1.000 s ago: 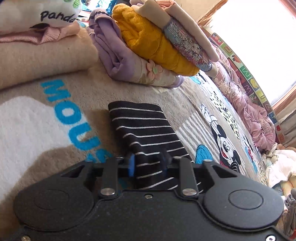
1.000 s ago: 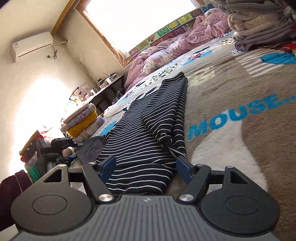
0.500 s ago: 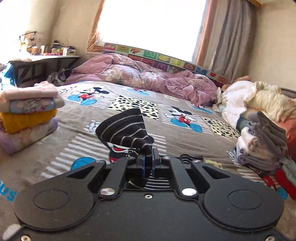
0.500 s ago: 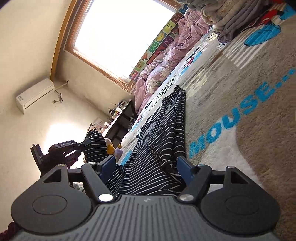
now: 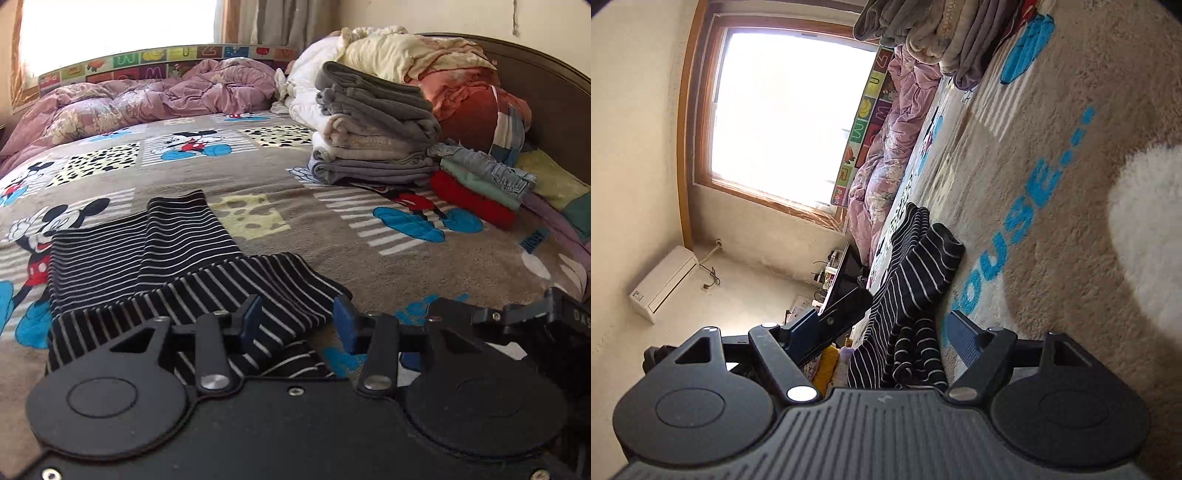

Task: Fold clothes
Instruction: 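Grasp the striped hem with the left gripper and fold it over, then grasp the folded striped garment edge with the right gripper and lift it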

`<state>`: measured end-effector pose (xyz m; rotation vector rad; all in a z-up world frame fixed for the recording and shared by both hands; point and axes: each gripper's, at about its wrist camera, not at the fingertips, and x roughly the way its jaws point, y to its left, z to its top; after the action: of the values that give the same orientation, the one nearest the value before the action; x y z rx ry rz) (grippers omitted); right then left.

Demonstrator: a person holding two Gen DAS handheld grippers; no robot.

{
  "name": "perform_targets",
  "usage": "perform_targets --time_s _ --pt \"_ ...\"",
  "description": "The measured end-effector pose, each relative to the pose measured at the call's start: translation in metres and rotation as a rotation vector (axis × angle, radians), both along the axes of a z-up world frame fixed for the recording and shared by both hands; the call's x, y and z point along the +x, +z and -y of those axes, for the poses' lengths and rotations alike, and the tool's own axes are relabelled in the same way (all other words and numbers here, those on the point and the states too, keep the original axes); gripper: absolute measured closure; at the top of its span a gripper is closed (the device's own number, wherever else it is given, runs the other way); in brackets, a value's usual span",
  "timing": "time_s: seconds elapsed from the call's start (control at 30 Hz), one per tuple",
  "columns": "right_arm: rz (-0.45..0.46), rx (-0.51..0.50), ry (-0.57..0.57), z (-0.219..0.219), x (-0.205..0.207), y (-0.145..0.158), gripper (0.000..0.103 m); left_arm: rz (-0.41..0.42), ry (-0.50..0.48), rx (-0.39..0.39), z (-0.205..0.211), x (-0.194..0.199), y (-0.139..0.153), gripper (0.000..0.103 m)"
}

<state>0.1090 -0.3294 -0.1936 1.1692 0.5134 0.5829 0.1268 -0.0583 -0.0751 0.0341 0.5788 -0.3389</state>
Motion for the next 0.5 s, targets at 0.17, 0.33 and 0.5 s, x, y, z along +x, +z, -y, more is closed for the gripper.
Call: perform_targets --time_s 0.17,0.33,0.5 --pt "-0.023 -0.068 0.000 -0.010 0.012 0.001 0.026 0.038 0.203 -0.075 -0.074 -0.052 0.008 0.052" --pt "-0.093 -0.137 -0.021 -0.026 0.033 0.008 0.024 -0.053 0.337 -0.134 -0.123 -0.073 -0.010 0.044" --pt "-0.140 -0.266 -0.018 -0.053 0.066 0.024 0.012 -0.102 0.365 -0.144 -0.129 -0.079 -0.033 0.041"
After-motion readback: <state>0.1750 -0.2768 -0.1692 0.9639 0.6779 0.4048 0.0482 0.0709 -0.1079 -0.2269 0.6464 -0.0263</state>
